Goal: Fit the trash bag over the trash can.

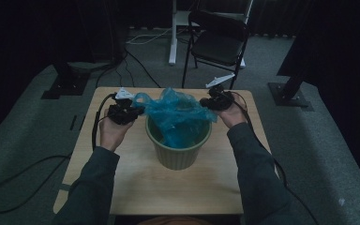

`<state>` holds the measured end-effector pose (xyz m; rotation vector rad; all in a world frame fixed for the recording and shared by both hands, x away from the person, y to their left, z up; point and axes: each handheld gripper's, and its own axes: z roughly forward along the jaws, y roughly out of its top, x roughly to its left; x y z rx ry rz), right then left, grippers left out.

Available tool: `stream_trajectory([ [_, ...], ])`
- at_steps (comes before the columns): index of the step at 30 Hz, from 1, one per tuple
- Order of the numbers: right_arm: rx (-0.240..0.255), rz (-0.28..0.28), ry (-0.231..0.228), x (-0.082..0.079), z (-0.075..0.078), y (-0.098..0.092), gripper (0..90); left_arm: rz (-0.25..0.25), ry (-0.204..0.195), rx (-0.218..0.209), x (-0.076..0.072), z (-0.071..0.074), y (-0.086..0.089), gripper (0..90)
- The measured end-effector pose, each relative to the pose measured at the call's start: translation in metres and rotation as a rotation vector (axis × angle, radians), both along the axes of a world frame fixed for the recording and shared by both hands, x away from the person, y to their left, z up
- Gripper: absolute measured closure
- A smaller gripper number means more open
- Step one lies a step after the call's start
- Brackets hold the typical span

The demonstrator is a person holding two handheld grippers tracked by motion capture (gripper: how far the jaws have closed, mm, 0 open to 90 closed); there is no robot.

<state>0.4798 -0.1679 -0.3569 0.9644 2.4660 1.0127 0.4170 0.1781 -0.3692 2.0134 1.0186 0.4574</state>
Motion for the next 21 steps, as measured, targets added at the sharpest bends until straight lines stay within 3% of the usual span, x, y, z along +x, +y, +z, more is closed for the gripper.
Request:
stream_trajectory([
  [4, -0.001, -0.012, 0.025, 0.000, -0.005, -0.005, 90.0, -0.001, 0.021, -0.005, 0.000, -0.006, 0.002, 89.8],
  [5, 0.012, -0.011, 0.053, 0.002, -0.010, -0.009, 90.0, -0.006, 0.037, -0.011, 0.001, -0.010, 0.001, 89.7],
  [13, 0.032, -0.006, 0.147, 0.000, -0.030, -0.020, 90.0, -0.035, 0.079, -0.007, 0.004, -0.024, -0.004, 89.7],
  [21, 0.044, 0.004, 0.175, -0.008, -0.041, -0.029, 90.0, -0.043, 0.102, -0.019, -0.001, -0.033, -0.004, 89.7],
])
